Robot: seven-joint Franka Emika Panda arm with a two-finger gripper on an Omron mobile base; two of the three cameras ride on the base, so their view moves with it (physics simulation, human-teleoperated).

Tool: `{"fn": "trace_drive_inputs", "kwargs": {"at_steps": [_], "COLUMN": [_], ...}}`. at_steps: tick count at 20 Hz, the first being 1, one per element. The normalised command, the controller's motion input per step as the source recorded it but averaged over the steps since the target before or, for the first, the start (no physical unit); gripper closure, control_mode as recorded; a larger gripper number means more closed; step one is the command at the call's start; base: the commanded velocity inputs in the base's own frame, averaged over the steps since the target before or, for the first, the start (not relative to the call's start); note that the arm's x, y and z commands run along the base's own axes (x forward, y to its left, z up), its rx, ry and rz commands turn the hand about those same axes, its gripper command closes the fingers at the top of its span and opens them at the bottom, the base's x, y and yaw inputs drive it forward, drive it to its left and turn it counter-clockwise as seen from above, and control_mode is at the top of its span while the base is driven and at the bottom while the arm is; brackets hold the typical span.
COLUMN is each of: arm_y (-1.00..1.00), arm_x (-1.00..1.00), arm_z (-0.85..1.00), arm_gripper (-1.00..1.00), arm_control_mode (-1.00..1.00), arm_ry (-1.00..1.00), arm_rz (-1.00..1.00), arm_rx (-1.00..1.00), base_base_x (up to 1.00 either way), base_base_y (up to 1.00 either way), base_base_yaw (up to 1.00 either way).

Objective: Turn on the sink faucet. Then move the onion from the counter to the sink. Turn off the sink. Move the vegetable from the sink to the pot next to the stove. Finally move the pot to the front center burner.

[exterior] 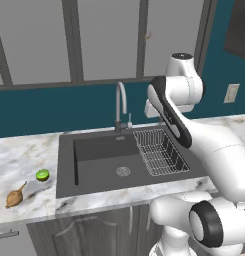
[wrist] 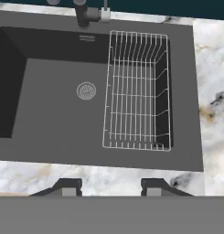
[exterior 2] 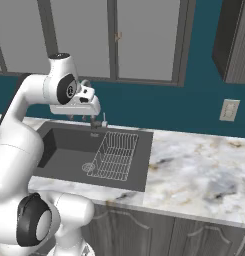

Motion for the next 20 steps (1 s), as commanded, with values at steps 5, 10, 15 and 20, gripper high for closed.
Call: {"fn": "trace_drive_inputs", "kwargs": {"at_steps": [5,10,15,20], "arm_y": [0.00,0.00,0.00,0.00], "arm_x": [0.00,0.00,0.00,0.00], "arm_z": [0.00,0.00,0.00,0.00], "arm_gripper": [-1.00,-1.00,-1.00,-1.00], "arm_control_mode": [1.00,1.00,1.00,1.00], "arm_ry": [0.00,0.00,0.00,0.00], "arm_rz": [0.00,0.00,0.00,0.00], "arm_rx": [0.00,0.00,0.00,0.00], "base_base_x": [0.04,0.20,0.17,0.17], "base_base_y": [0.20,0.30,0.40,0.46], "base_base_yaw": [-0.04,-0.06,-0.04,-0.03]}}
